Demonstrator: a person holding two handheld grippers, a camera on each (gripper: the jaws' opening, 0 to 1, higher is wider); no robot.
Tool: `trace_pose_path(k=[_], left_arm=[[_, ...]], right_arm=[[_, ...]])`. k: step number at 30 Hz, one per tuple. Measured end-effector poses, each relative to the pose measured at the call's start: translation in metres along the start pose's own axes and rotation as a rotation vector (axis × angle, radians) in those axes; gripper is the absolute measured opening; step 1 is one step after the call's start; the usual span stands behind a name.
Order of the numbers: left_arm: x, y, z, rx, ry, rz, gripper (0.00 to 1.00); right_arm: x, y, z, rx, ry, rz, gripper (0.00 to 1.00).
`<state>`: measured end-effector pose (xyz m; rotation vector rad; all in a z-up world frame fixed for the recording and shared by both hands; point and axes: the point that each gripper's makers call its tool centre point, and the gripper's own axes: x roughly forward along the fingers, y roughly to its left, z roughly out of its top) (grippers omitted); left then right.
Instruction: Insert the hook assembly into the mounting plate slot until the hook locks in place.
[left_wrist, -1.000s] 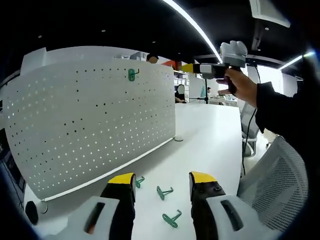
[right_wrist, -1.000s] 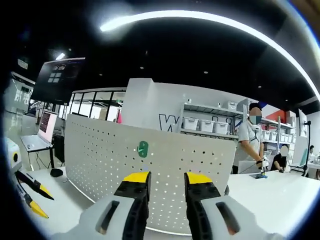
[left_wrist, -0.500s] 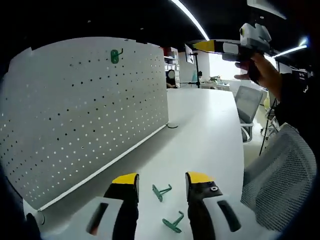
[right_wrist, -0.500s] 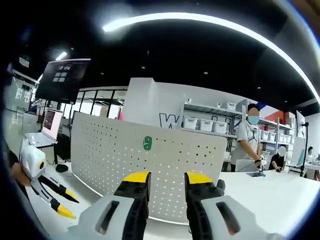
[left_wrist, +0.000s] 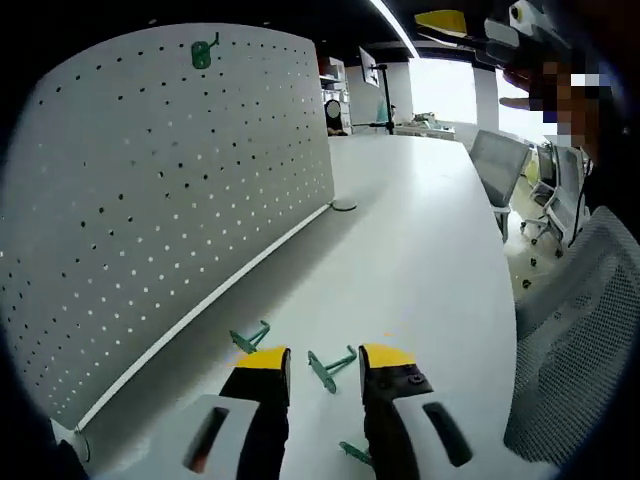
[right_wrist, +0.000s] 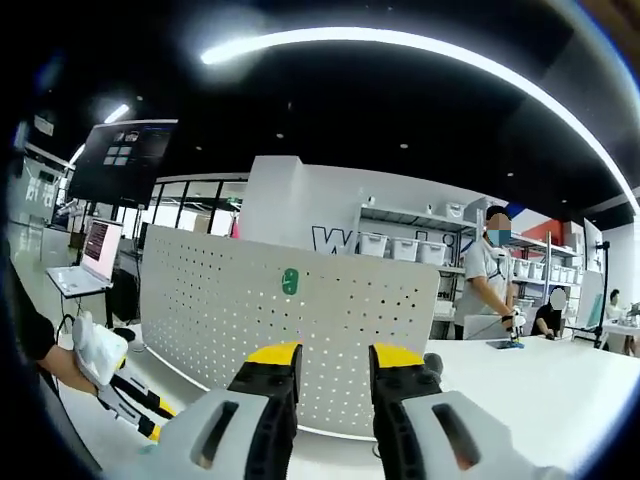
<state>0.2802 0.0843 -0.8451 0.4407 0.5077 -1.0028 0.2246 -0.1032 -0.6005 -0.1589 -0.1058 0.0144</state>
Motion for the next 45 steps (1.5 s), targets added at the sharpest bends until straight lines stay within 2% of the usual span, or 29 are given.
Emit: trace_pose_path(k=[10, 23, 38, 45], left_arm=[[0.021, 0.002, -0.014, 0.034, 0.092, -0.007, 0.20], [0.036, 0.005, -0.023, 0.062, 0.152, 0.000, 0.10], [0.041, 0.008, -0.027, 0.085, 0.179, 0.004, 0.03], [0.042, 0.008, -0.028, 0.087, 0.185, 0.004, 0.04]], right_arm=[[-0.001, -0.001, -0.012, 0.015, 0.019, -0.002, 0.25], [0.000, -0.001, -0.024, 0.025, 0.043, 0.003, 0.25], [0.000, -0.001, -0.032, 0.035, 0.054, 0.007, 0.25], [-0.001, 0.000, -0.033, 0.035, 0.056, 0.008, 0.25]])
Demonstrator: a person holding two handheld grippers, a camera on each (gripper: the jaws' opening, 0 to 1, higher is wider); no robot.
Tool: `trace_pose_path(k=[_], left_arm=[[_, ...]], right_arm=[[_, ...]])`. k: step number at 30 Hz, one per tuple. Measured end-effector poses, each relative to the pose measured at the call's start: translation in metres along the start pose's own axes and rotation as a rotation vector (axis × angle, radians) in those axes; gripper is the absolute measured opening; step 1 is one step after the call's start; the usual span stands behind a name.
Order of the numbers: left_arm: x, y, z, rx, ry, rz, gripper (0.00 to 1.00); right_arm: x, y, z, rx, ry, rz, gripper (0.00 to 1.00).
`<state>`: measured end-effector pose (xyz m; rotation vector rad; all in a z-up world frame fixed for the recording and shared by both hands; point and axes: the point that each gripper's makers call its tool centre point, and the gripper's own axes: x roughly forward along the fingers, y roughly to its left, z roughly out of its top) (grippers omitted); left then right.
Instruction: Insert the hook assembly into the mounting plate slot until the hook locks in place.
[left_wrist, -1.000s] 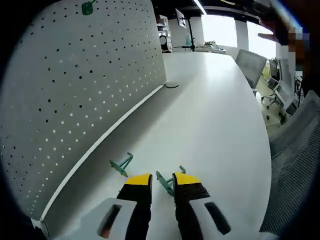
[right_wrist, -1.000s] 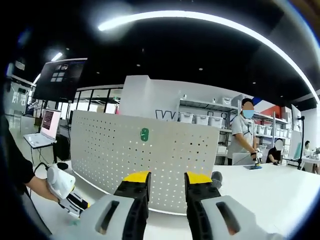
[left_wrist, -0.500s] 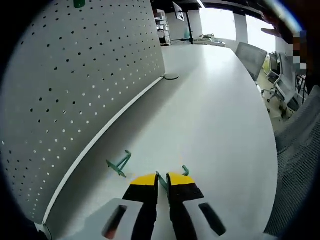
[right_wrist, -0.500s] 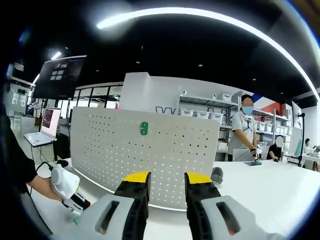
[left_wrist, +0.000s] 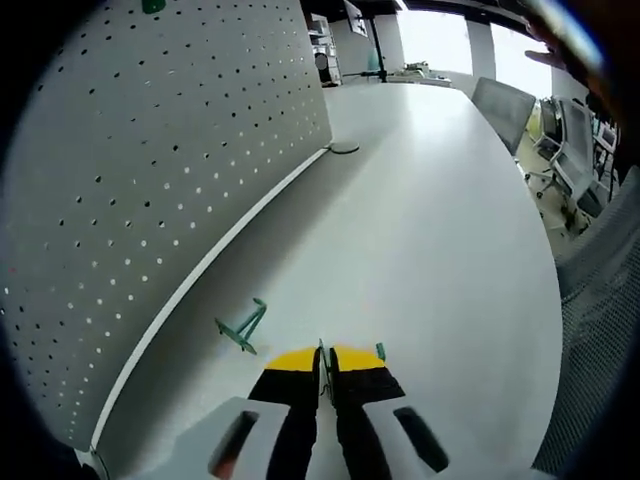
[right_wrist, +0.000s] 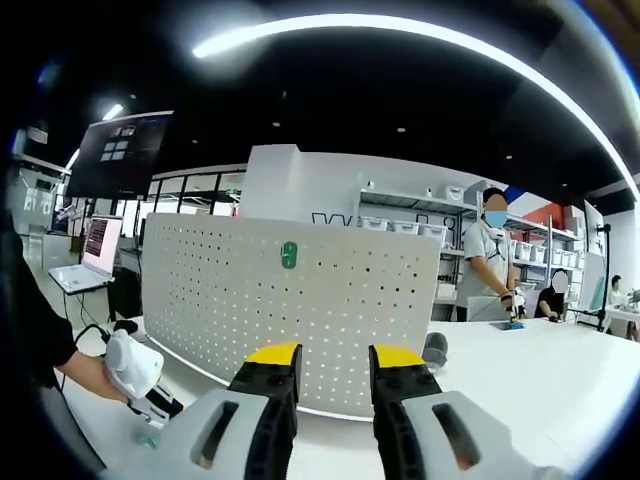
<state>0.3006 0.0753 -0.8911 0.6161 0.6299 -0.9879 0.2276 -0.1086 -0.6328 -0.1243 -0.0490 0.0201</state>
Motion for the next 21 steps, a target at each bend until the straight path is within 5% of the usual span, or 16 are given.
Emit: trace_pose_path(k=[21], left_arm=[[-0.032, 0.018, 0.019, -0.077, -0.092, 0.041, 0.01]], right_arm=[[0.002, 0.025, 0.006, -0.025, 0.000, 0.060, 0.25]])
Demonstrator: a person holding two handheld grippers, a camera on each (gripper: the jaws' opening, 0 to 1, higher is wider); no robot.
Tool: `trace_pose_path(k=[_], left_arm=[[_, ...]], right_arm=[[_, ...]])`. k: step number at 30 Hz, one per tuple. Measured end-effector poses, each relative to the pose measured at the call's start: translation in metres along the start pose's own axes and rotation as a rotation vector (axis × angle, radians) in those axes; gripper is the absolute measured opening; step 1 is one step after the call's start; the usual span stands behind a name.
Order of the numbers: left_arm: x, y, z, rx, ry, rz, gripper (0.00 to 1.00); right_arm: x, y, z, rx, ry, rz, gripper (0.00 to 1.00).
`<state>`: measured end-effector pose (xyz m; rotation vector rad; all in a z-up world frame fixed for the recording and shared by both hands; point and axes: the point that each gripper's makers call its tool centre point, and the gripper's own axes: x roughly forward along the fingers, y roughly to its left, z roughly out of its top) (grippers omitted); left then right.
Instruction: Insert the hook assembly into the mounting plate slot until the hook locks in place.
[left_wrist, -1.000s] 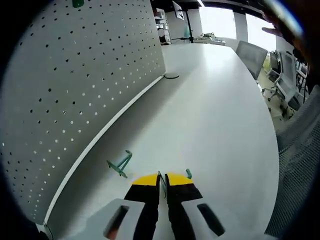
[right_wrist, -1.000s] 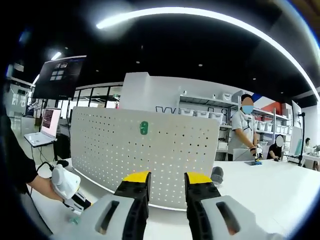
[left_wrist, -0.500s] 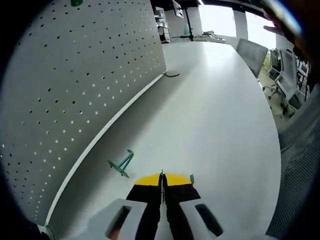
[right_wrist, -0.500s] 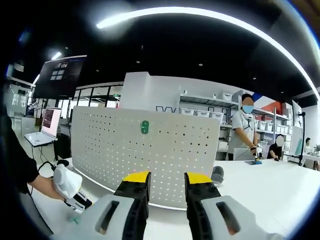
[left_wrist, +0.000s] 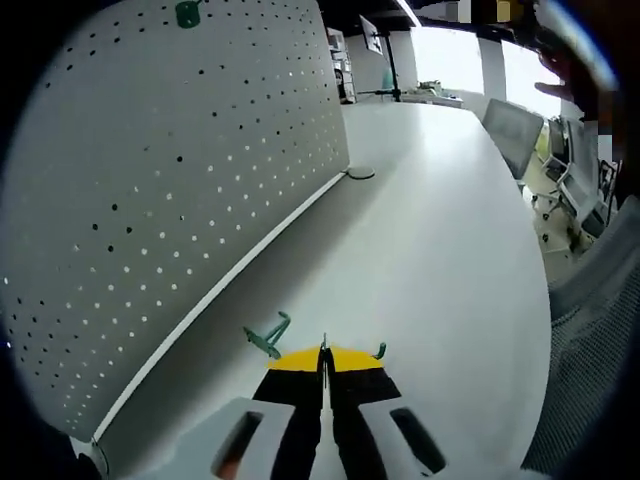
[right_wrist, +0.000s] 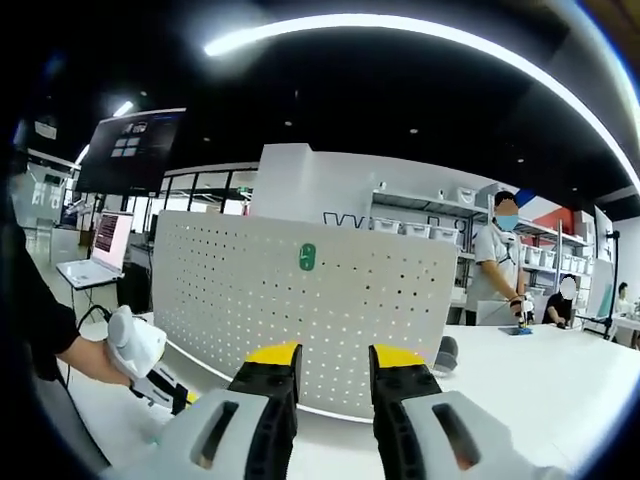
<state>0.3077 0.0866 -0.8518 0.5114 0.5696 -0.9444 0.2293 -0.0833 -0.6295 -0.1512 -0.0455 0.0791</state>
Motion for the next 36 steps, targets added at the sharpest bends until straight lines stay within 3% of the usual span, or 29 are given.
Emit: trace_pose_path(k=[13, 22, 36], left_arm=[[-0.042, 0.008, 0.042, -0.095, -0.166, 0.016, 0.01], [-0.072, 0.007, 0.060, -0.176, -0.261, -0.012, 0.01], [-0.114, 0.000, 0.088, -0.256, -0.355, -0.072, 0.01]], right_arm=[[0.005, 0.034, 0.006, -0.016, -0.007, 0.094, 0.25], [0.007, 0.062, 0.008, -0.019, -0.011, 0.175, 0.25], [0.007, 0.115, 0.005, -0.032, 0.000, 0.330, 0.23]])
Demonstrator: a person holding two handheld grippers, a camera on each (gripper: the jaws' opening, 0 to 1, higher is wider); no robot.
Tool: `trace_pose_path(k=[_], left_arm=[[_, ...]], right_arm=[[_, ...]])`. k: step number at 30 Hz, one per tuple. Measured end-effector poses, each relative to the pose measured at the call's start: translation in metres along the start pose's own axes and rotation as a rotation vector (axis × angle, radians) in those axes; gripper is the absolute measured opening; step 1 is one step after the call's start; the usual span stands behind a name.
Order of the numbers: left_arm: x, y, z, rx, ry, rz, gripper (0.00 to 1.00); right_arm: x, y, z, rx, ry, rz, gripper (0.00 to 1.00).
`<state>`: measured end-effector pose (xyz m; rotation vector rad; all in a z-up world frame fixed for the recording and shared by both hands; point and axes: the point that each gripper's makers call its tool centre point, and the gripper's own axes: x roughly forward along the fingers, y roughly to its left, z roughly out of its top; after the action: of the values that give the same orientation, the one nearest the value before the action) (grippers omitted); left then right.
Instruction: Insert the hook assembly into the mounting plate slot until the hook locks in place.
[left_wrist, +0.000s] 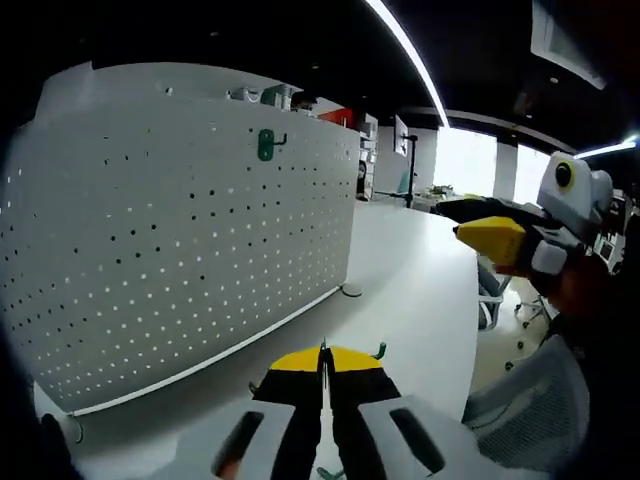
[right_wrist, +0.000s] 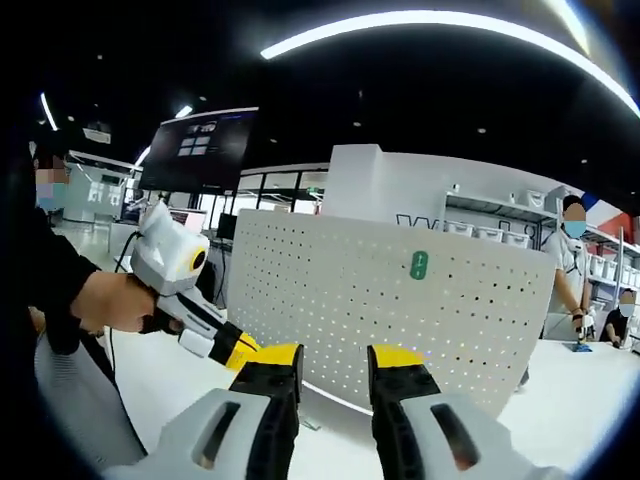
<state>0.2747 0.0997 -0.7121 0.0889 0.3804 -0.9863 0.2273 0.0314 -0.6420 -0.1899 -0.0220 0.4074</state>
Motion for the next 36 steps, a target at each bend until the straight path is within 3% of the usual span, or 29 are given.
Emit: trace_pose_path(k=[15, 24, 36], left_arm=[[-0.014, -0.034, 0.028, -0.007, -0.026, -0.050, 0.01], [-0.014, -0.055, 0.042, -0.031, -0.047, -0.117, 0.01], [-0.015, -0.065, 0.042, -0.032, -0.040, -0.148, 0.01]], right_arm=[[0.002, 0.037, -0.016, 0.001, 0.045, 0.106, 0.18], [0.001, 0.036, -0.021, 0.001, 0.053, 0.109, 0.13], [0.003, 0.037, -0.022, 0.006, 0.055, 0.110, 0.05]])
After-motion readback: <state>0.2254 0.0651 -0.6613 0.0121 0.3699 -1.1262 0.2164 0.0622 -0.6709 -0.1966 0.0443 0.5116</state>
